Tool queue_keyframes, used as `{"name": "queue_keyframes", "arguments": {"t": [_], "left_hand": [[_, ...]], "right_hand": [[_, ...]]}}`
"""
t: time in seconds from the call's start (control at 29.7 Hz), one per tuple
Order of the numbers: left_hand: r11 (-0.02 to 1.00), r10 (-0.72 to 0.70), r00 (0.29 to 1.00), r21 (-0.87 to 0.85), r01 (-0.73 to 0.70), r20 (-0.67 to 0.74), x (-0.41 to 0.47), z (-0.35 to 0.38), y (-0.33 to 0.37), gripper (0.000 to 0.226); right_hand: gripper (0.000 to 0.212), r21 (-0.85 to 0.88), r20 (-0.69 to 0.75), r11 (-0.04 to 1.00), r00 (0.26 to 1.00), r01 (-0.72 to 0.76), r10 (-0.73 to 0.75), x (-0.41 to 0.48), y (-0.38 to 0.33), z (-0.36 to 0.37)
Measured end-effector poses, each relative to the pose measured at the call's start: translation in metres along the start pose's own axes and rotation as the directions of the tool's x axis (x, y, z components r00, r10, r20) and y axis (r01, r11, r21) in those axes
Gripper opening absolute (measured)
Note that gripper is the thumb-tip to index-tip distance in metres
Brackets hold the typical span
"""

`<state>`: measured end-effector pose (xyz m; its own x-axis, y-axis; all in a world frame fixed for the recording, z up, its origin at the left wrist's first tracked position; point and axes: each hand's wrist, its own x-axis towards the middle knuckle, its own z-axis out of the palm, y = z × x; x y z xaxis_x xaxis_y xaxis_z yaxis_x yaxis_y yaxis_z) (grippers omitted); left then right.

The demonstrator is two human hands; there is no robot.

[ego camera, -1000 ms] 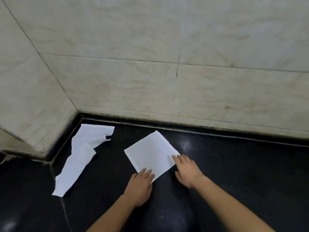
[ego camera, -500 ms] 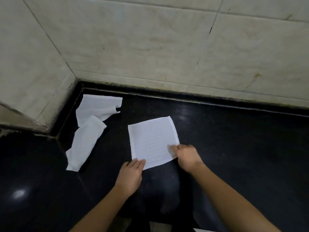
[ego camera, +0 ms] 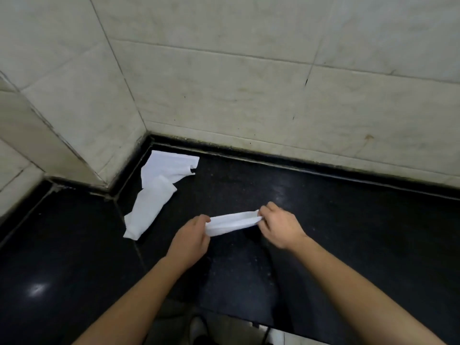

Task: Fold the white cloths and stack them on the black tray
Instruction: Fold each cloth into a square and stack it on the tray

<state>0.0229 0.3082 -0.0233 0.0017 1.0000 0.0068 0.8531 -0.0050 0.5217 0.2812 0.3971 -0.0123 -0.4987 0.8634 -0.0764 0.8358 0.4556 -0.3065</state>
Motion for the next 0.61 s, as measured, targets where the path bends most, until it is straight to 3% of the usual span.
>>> {"name": "queue_keyframes", "arguments": {"t": [0.13,0.27,0.44,0.61], "left_hand": [[0.998,-0.005,0.997,-0.063,0.001,-0.073,0.007,-0.041,0.020,0.035],[0.997,-0.040,0.993,-0.070,0.032,-0.108,0.005,-0.060,0.028,0.024],[1.000,-0.018,0.994,0.005,0.018,-0.111,0.016,-0.076,0.027,0.017],[0.998,0.015,0.934,-0.059,-0.038,-0.356,0.034,-0.093,0.037,0.010]], "right_hand": [[0.007,0.181,-0.039,0.983,0.999,0.013,-0.006,0.001,-0.010,-0.039],[0.015,0.330,-0.037,0.944,0.999,-0.023,0.037,-0.005,-0.013,-0.061],[0.012,0.254,-0.061,0.967,0.998,-0.012,0.029,0.002,-0.007,-0.074],[0.018,0.227,-0.234,0.974,0.971,0.000,0.054,0.012,-0.004,-0.092]]}}
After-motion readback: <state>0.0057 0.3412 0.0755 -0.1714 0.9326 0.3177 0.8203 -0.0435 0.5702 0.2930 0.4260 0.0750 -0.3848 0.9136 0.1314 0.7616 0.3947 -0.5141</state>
